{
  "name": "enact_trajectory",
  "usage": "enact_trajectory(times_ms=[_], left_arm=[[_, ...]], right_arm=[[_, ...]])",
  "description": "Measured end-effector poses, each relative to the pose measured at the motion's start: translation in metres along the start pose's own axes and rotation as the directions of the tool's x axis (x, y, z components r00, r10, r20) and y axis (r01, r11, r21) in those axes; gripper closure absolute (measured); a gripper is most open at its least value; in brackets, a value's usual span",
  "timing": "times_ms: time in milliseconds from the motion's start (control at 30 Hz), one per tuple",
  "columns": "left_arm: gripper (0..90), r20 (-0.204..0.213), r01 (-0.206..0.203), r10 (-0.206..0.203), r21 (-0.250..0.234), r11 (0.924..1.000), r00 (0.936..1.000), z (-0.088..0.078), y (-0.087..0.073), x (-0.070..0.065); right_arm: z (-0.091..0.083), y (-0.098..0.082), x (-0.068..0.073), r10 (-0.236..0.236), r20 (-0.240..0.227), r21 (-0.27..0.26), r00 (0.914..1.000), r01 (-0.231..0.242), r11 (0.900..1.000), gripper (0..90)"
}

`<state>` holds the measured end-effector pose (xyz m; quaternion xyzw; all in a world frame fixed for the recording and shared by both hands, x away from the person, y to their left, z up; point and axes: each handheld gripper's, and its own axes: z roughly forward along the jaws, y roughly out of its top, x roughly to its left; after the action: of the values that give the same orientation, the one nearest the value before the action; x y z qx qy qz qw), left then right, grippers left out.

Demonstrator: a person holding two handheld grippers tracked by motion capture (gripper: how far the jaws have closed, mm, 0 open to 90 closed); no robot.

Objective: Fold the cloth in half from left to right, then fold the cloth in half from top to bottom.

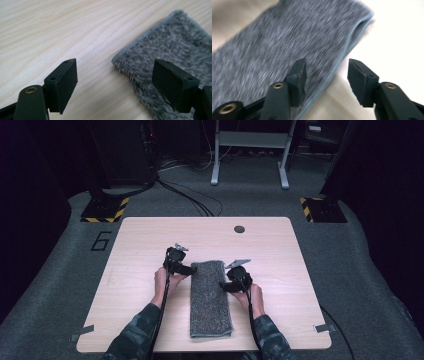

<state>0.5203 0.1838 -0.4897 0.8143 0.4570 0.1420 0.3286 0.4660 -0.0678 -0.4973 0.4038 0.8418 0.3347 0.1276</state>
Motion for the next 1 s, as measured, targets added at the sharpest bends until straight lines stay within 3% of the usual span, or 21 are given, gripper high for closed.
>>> enact_trajectory(times_ms=[167,333,567,633,733,867,1000], left_arm=[[20.3,0.012,-0.003,0.003,0.023,0.9997,0.9999,0.005,0.003,-0.003],[20.7,0.027,0.014,-0.015,0.039,0.9991,0.9995,0.016,0.003,-0.004],[23.5,0.031,0.002,-0.004,0.052,0.9986,0.9995,0.022,0.004,-0.007],[26.6,0.035,0.001,-0.003,0.057,0.9984,0.9994,0.023,0.005,-0.010],[31.7,0.041,-0.013,0.010,0.073,0.9973,0.9991,0.026,0.005,-0.012],[45.4,0.036,-0.039,0.036,0.069,0.9968,0.9987,0.028,0.006,-0.018],[63.0,0.044,-0.068,0.065,0.063,0.9957,0.9969,0.029,0.006,-0.022]], right_arm=[[0.008,0.026,-0.014,0.061,0.010,-0.047,0.9981,-0.060,0.997,42.2],[0.025,0.040,-0.026,0.095,0.048,-0.006,0.9943,-0.095,0.995,39.5],[0.043,0.043,-0.036,0.133,0.049,0.034,0.9900,-0.134,0.990,40.4],[0.047,0.043,-0.034,0.138,0.051,0.050,0.9891,-0.141,0.989,45.2],[0.048,0.043,-0.033,0.110,0.049,0.048,0.9927,-0.113,0.992,55.1],[0.048,0.043,-0.030,0.097,0.044,0.048,0.9943,-0.099,0.994,74.6],[0.048,0.042,-0.030,0.115,0.005,0.051,0.9934,-0.115,0.992,85.2]])
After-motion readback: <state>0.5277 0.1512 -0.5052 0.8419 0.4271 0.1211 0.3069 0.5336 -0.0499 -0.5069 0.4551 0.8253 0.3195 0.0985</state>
